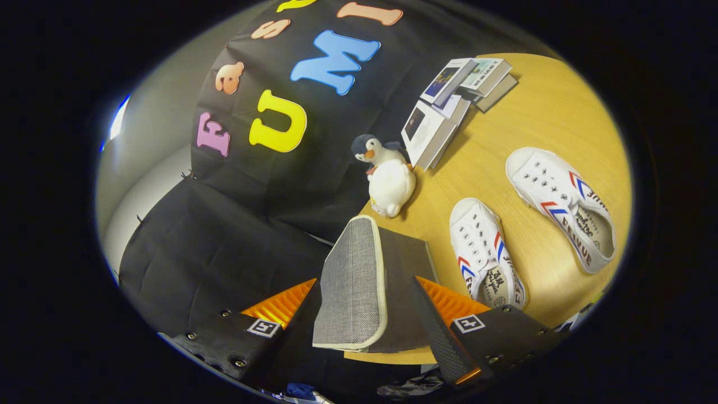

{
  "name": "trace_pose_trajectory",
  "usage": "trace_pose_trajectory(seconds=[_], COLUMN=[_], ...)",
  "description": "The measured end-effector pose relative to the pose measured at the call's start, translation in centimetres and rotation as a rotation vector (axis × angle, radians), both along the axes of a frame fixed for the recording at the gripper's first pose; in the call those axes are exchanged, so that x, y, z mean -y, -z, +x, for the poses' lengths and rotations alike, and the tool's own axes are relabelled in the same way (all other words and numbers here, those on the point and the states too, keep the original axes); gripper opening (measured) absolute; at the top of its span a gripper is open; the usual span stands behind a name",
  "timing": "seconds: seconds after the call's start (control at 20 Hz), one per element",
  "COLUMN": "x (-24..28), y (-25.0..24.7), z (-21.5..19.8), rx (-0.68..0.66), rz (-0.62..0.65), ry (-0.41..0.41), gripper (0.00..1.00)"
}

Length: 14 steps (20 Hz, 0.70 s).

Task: Open the storage box then place both shoes into the box .Put the left shoe in first, then the right shoe, with the right side of both shoes facing outward in a uniform manner.

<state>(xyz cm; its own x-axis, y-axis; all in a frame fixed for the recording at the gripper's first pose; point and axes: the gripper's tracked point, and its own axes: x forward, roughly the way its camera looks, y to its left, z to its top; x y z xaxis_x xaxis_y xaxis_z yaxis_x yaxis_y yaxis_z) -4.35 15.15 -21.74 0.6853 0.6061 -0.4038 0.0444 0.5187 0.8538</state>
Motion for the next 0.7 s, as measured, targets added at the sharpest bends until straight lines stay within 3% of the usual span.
trace_pose_trajectory(seconds=[0.65, 0.7], x=[-4.4, -4.8], y=[3.5, 3.8], z=[-1.9, -1.3], rx=[-0.163, -0.174], rz=[0.159, 0.173], ry=[-0.067, -0.069], gripper=[0.91, 0.68])
